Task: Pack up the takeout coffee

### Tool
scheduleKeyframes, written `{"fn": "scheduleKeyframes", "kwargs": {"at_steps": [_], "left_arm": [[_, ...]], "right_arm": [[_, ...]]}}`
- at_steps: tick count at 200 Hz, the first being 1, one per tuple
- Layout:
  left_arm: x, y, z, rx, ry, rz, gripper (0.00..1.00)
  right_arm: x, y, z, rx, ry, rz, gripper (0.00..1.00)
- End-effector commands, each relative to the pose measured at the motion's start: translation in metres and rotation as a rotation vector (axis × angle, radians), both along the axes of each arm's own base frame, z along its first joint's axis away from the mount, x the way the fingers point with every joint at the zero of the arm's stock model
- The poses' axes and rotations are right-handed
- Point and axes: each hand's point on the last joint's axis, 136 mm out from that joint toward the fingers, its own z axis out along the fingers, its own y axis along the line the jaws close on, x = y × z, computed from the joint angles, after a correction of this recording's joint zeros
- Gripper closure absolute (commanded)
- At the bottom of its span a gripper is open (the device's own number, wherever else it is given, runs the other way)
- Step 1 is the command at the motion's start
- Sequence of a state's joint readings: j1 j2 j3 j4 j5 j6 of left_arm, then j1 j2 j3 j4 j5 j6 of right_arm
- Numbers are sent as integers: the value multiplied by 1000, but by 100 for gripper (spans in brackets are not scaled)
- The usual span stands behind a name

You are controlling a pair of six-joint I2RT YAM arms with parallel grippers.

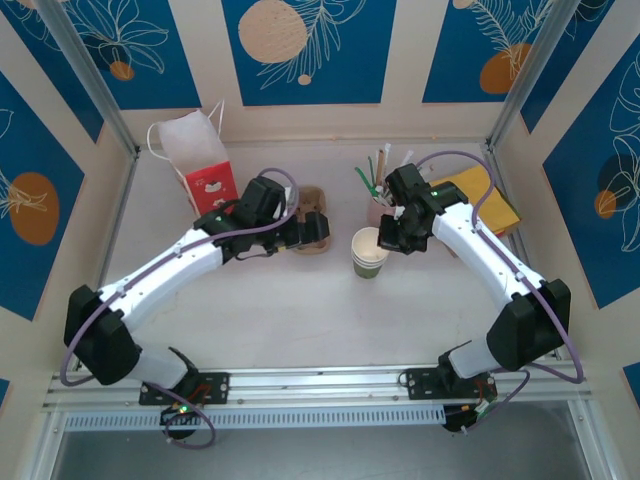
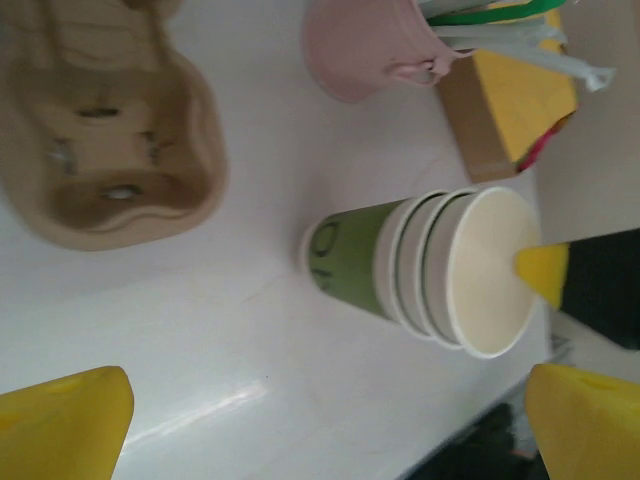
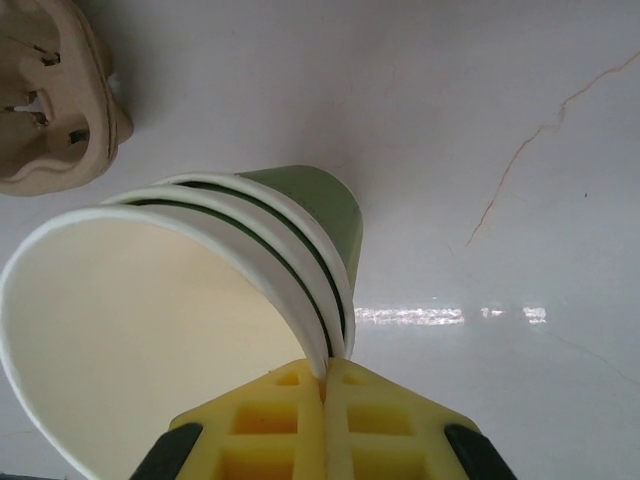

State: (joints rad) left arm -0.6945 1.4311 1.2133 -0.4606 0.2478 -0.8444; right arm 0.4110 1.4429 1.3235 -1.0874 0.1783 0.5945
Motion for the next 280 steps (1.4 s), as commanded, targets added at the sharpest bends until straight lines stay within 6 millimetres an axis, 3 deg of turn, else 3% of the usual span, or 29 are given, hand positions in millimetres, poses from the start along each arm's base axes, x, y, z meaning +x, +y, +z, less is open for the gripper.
{"fn": "scheduleKeyframes", "kwargs": {"at_steps": [1, 40, 108, 172, 280], "left_arm": [[3, -41, 16, -243, 63, -28, 0], [13, -67, 13, -307, 116, -38, 0], [15, -102, 5, -339, 193, -82, 16], [20, -115, 1, -351, 220, -103, 25], [13, -125, -12, -344, 264, -134, 24]], "right_arm": [[-5, 1, 2, 30, 3, 13, 100], [-5, -1, -3, 35, 7, 3, 100], [4, 0, -4, 57, 5, -3, 100], [9, -1, -5, 61, 2, -8, 100], [10, -1, -10, 68, 18, -12, 100]]}}
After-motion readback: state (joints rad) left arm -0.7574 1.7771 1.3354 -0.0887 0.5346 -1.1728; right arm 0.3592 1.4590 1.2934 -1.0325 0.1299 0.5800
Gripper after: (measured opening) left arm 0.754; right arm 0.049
